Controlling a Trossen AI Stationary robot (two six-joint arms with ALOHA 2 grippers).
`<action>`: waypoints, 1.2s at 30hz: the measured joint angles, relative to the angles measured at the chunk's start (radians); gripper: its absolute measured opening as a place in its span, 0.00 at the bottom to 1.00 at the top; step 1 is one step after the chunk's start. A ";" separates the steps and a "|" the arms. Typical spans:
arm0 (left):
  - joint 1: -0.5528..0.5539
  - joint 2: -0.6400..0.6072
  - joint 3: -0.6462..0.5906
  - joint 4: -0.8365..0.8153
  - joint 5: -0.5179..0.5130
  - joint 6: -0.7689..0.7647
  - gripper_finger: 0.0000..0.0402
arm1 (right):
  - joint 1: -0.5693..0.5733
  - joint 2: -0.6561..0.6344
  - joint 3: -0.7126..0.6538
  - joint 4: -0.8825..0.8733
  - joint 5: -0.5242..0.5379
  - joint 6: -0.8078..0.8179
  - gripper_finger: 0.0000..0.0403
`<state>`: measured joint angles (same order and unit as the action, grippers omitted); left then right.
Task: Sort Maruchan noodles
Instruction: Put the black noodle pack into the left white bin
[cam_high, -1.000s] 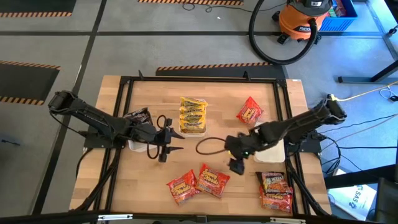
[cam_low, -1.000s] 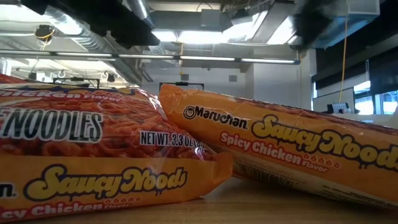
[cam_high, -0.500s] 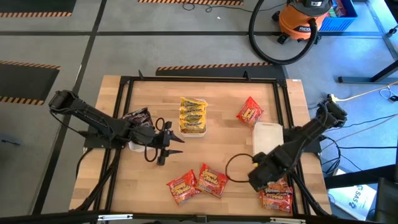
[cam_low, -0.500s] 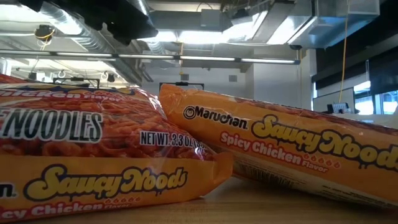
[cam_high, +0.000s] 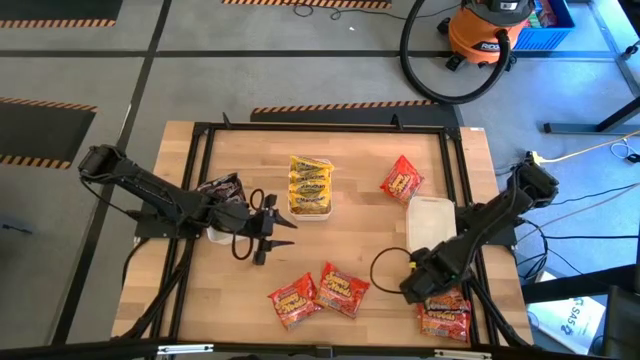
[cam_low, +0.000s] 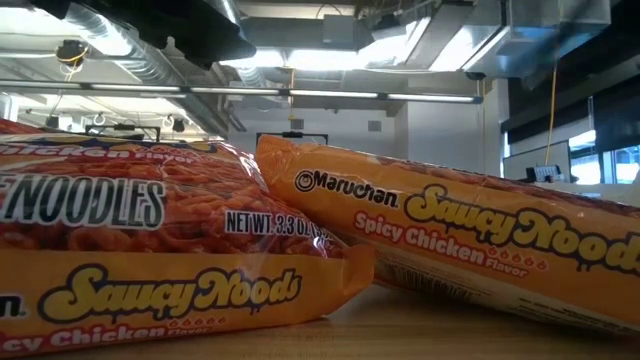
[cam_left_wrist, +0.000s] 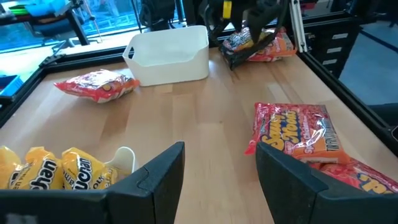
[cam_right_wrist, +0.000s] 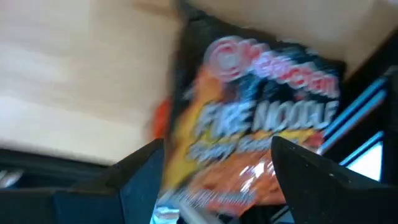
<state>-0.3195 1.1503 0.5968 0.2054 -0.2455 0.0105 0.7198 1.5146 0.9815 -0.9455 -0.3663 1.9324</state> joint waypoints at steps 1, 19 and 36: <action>0.000 0.000 0.000 0.000 0.000 0.000 0.47 | 0.001 0.000 -0.021 0.023 -0.001 0.006 0.68; 0.000 0.000 0.000 -0.001 0.000 0.001 0.47 | 0.000 -0.001 -0.140 0.184 -0.002 0.042 0.56; 0.000 0.000 0.000 -0.002 0.000 0.000 0.47 | 0.001 -0.001 -0.140 0.197 0.153 -0.082 0.01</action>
<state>-0.3195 1.1503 0.5968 0.2035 -0.2459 0.0101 0.7206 1.5139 0.8413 -0.7481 -0.2128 1.8503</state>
